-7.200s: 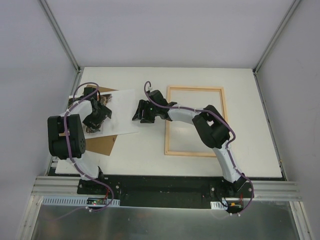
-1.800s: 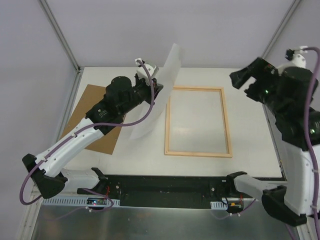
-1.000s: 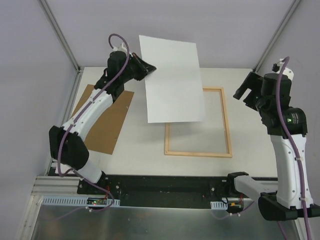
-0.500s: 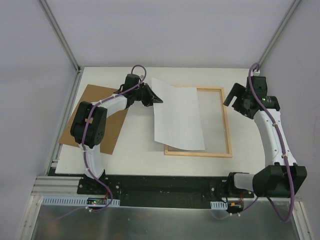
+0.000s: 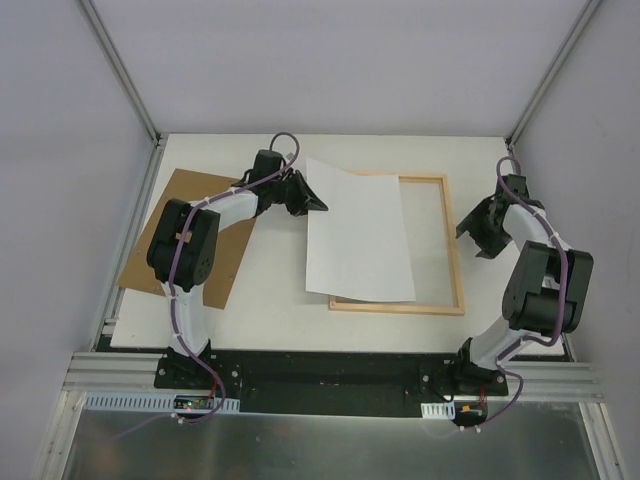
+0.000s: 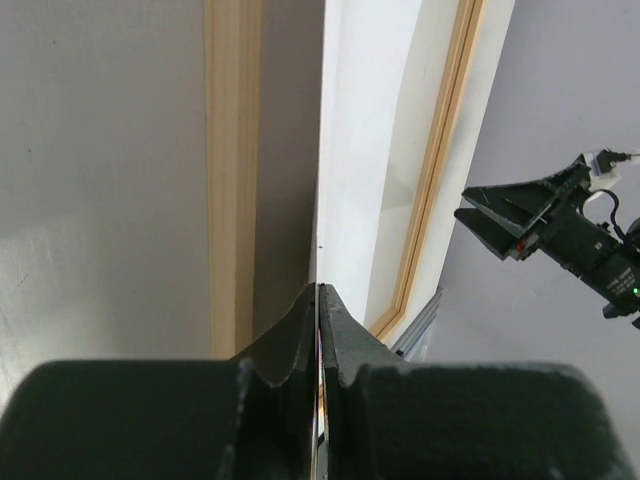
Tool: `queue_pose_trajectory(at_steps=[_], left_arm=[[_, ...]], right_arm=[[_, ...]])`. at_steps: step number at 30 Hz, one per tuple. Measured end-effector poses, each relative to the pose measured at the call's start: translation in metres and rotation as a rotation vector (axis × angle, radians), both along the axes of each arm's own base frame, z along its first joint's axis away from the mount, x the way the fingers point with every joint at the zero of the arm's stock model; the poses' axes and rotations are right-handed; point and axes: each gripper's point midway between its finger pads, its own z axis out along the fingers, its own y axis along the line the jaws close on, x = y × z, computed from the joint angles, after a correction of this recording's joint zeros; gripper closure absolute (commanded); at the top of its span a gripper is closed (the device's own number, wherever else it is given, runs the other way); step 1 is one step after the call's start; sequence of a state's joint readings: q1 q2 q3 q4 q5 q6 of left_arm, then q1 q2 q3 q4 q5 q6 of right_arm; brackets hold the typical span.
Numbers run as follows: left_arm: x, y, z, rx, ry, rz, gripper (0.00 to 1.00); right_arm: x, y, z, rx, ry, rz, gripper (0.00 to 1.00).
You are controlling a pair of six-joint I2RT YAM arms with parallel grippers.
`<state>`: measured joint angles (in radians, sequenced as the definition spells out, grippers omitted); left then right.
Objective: Put the photo into the frame
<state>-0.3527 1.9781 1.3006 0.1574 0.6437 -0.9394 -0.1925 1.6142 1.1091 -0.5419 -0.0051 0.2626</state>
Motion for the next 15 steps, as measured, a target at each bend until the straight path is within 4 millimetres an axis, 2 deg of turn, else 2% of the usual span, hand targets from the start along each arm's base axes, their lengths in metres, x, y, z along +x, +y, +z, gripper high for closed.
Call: queue_pose_trajectory(at_steps=[4,10,15], left_arm=[[-0.006,-0.003,-0.006,0.011,0.02,-0.022,1.0],[-0.007,-0.009,-0.006,0.012,0.021,-0.039,1.0],[-0.008,-0.01,-0.001,0.011,0.019,-0.058,1.0]], right_arm=[[-0.004,-0.005,-0.019,0.01,0.047,-0.053,0.38],[-0.003,-0.009,-0.024,0.008,0.037,-0.094,0.41],[-0.01,-0.017,-0.031,0.016,0.051,-0.136,0.46]])
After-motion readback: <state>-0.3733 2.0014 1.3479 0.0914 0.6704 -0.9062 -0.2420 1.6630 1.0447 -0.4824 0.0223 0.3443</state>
